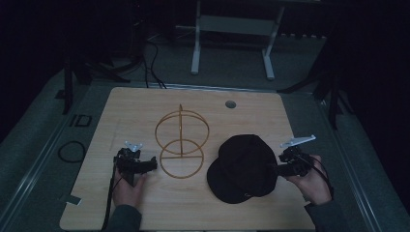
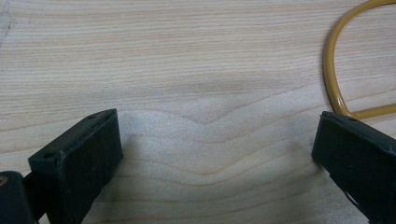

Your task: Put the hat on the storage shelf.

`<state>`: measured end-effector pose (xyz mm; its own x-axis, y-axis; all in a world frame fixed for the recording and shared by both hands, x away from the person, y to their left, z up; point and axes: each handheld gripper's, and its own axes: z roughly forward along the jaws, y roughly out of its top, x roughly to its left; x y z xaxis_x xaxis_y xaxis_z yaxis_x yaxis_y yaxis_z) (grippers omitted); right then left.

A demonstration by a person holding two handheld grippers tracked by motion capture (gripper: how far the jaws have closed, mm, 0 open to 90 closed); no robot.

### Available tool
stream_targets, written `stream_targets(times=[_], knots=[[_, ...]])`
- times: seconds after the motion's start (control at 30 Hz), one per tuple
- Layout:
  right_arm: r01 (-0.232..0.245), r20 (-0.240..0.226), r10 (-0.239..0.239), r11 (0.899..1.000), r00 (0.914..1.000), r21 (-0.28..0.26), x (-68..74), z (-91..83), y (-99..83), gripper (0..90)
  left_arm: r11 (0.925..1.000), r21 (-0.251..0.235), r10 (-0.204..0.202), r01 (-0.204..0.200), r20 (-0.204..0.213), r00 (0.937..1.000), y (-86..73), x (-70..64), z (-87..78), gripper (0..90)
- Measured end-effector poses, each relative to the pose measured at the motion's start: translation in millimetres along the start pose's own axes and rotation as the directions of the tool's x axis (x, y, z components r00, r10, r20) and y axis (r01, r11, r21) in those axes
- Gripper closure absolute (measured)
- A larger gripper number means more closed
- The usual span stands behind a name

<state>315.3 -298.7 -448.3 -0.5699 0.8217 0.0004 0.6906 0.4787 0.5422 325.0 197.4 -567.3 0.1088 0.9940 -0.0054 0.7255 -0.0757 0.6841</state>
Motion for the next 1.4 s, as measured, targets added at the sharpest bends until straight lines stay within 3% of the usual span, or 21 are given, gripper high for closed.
stream_targets(times=[0.3, 0.8, 1.07, 1.2, 1.4], knots=[[0.058, -0.021, -0.058, 0.998, 0.9981, -0.021, 27.2, -5.0, 12.3, 36.6, 1.0000, 0.000, 0.000, 0.000, 0.000, 1.0000, 0.0, 0.0, 0.0, 1.2], [0.114, -0.079, -0.115, 0.993, 0.9902, -0.012, 61.9, 8.6, 24.2, 34.4, 1.0000, 0.000, 0.000, 0.000, 0.000, 1.0000, 0.0, 0.0, 0.0, 1.2], [0.148, -0.120, -0.146, 0.989, 0.9819, 0.007, 85.4, 23.0, 31.2, 30.5, 1.0000, 0.000, 0.000, 0.000, 0.000, 1.0000, 0.0, 0.0, 0.0, 1.2], [0.182, -0.146, -0.175, 0.983, 0.9737, 0.031, 101.7, 34.9, 30.8, 30.0, 1.0000, 0.000, 0.000, 0.000, 0.000, 1.0000, 0.0, 0.0, 0.0, 1.2], [0.206, -0.151, -0.194, 0.976, 0.9693, 0.071, 114.8, 49.2, 31.3, 32.0, 1.0000, 0.000, -0.001, 0.001, 0.000, 1.0000, 0.0, 0.0, 0.0, 1.2]])
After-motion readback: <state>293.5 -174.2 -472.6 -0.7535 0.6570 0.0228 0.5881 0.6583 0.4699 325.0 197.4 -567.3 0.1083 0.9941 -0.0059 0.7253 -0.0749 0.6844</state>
